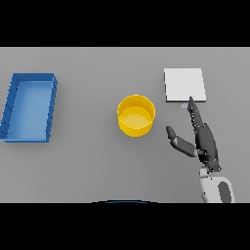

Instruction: Pick up the red beaker and tilt it to pour out 1 green nut into yellow bowl. Pick up the yellow bowl and place it on the metallic measuring scale.

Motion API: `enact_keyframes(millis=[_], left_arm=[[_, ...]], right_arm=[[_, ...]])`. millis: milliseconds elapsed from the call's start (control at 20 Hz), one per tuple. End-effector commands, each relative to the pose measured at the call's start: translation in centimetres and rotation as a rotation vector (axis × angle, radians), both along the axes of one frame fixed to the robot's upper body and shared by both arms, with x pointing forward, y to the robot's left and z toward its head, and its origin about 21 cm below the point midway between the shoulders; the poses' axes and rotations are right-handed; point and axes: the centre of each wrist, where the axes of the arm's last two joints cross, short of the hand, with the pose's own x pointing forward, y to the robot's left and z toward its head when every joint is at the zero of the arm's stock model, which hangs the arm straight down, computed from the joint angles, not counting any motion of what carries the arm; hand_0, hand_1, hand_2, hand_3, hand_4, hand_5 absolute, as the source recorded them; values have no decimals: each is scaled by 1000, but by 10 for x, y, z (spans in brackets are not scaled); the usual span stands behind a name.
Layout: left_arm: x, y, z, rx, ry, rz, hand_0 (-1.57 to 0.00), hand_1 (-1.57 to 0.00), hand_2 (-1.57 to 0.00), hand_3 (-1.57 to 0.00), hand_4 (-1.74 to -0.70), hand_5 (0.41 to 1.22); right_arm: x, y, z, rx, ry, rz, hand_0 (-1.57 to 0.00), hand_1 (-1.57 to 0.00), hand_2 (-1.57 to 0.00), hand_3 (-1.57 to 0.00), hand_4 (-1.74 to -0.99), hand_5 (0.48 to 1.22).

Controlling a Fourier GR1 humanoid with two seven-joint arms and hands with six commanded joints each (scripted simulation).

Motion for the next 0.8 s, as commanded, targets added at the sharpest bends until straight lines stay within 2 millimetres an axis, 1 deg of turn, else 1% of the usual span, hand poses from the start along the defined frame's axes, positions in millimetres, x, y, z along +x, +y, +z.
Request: enact_keyframes(millis=[0,100,150,200,250,300,400,450,500,550,700,750], left_arm=[[0,8,-13,-65,4,70,-1571,-1571,-1571,-1554,-1740,1221],[-2,30,-50,-127,17,196,-1571,-1571,-1571,-1560,-1740,1221],[-5,40,-67,-203,8,224,-1571,-1571,-1571,-1562,-1740,1221],[-9,51,-79,-261,3,270,-1571,-1571,-1571,-1564,-1740,1221],[-12,55,-89,-323,13,324,-1571,-1571,-1571,-1566,-1741,1221],[-17,63,-101,-372,19,375,-1571,-1571,-1571,-1567,-1741,1221],[-29,73,-125,-445,40,432,-1571,-1571,-1571,-1568,-1741,1221],[-35,73,-141,-476,50,448,-1571,-1571,-1571,-1569,-1741,1221],[-44,76,-153,-497,49,458,-1571,-1571,-1571,-1569,-1741,1221],[-55,77,-170,-518,63,474,-1571,-1571,-1571,-1570,-1741,1221],[-82,78,-202,-579,69,504,-1571,-1571,-1571,-1570,-1741,1221],[-88,78,-207,-592,70,510,-1571,-1571,-1571,-1570,-1741,1186]], right_arm=[[0,0,1,-5,-5,6,1,1,1,1,-1132,614],[0,-2,0,-13,1,8,1,1,1,1,-1138,626],[-1,-5,-2,-15,10,13,1,1,1,1,-1142,628],[-2,-6,-5,-16,21,19,1,1,1,1,-1134,632],[-2,-6,-3,-11,9,22,1,1,1,1,-1133,640],[-2,-8,-2,-11,3,30,1,1,1,1,-1138,648],[0,-6,-3,-9,15,24,1,1,1,1,-1129,659],[2,-6,-6,-5,26,26,1,1,1,1,-1127,664],[-1,-9,-7,1,17,32,1,1,1,1,-1131,669],[-1,-8,-7,-1,6,33,1,1,1,1,-1141,673],[-4,-11,-9,-17,8,25,1,1,1,1,-1166,676],[-4,-9,-8,-20,4,26,1,1,1,1,-1175,676]])
